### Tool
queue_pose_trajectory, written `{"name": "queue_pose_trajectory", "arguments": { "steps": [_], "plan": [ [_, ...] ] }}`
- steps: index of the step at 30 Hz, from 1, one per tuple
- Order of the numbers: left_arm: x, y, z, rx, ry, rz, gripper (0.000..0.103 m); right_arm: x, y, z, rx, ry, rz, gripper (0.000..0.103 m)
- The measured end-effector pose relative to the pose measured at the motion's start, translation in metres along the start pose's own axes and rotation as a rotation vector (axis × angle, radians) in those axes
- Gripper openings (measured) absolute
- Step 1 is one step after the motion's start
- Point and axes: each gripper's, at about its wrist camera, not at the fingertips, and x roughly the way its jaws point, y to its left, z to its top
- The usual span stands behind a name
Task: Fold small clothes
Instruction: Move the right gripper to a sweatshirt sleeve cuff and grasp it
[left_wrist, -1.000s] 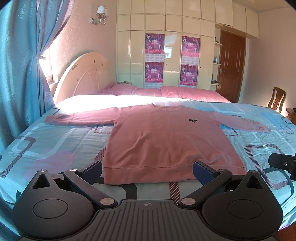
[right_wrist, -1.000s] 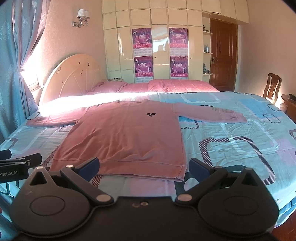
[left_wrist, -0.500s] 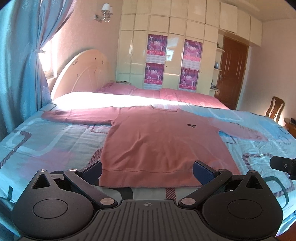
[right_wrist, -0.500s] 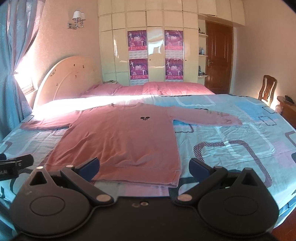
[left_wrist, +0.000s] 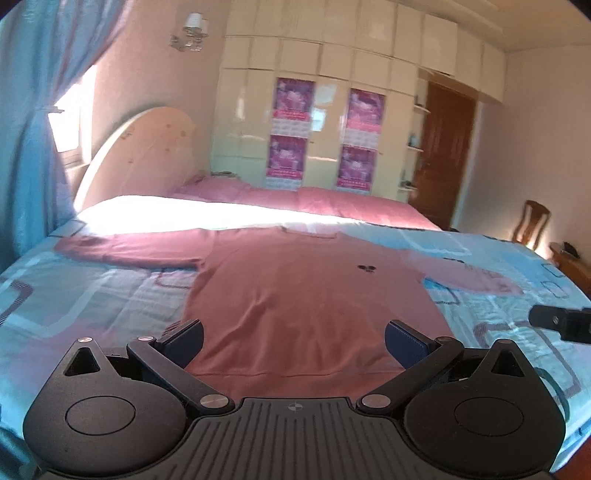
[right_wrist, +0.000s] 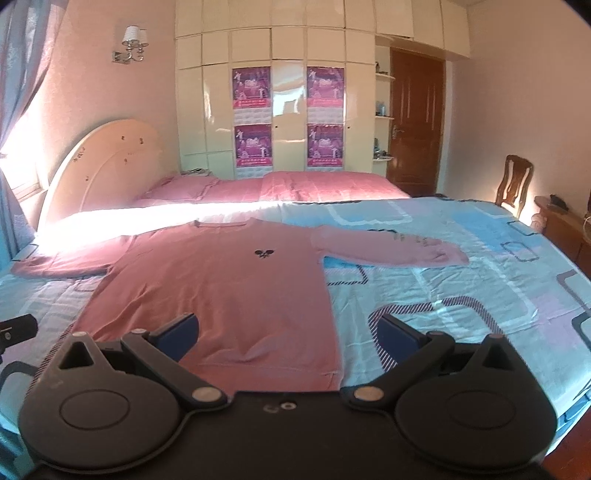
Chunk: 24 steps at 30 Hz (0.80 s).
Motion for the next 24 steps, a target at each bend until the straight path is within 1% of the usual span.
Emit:
{"name": "queue_pose_trajectory", "arguments": {
  "steps": [1,3,7,9,10,12,13,14,15,17,19,21,22,24],
  "plan": [
    [0.004,-0.002,0.001,0.015,0.004,-0.01,0.103,0.002,0.0,0.001,0.0,-0.005,-0.009,0.103],
    [0.013,-0.008,0.003,0.046,0.013,-0.007,0.103,0.006,-0.002,0.003,0.001,-0.016,-0.03,0.103],
    [0.032,-0.01,0.01,0.033,0.015,-0.001,0.103,0.023,-0.012,0.009,0.016,-0.038,-0.065,0.101],
    [0.047,-0.014,0.014,0.049,0.015,-0.017,0.103,0.036,-0.021,0.013,0.045,-0.042,-0.064,0.094],
    [0.055,-0.017,0.016,0.054,0.01,-0.008,0.103,0.045,-0.028,0.015,0.06,-0.042,-0.064,0.093],
    [0.069,-0.021,0.019,0.051,-0.008,-0.001,0.103,0.063,-0.04,0.019,0.086,-0.037,-0.071,0.085],
    [0.078,-0.024,0.02,0.05,-0.013,0.009,0.103,0.075,-0.049,0.021,0.105,-0.03,-0.07,0.083],
    [0.087,-0.028,0.023,0.048,-0.024,0.024,0.103,0.086,-0.056,0.024,0.121,-0.022,-0.073,0.079],
    [0.097,-0.032,0.027,0.041,-0.038,0.04,0.103,0.096,-0.064,0.026,0.133,-0.017,-0.077,0.075],
    [0.118,-0.038,0.035,0.006,-0.049,0.05,0.103,0.121,-0.082,0.032,0.145,-0.006,-0.091,0.071],
    [0.146,-0.049,0.047,-0.019,-0.021,0.066,0.103,0.147,-0.104,0.038,0.166,0.011,-0.099,0.064],
    [0.172,-0.064,0.055,-0.004,0.006,0.058,0.103,0.17,-0.127,0.045,0.2,0.029,-0.113,0.057],
    [0.185,-0.072,0.06,0.003,0.023,0.053,0.103,0.182,-0.137,0.047,0.217,0.036,-0.118,0.056],
    [0.217,-0.087,0.067,-0.002,0.079,0.05,0.103,0.202,-0.159,0.053,0.241,0.048,-0.136,0.047]
  ]
}}
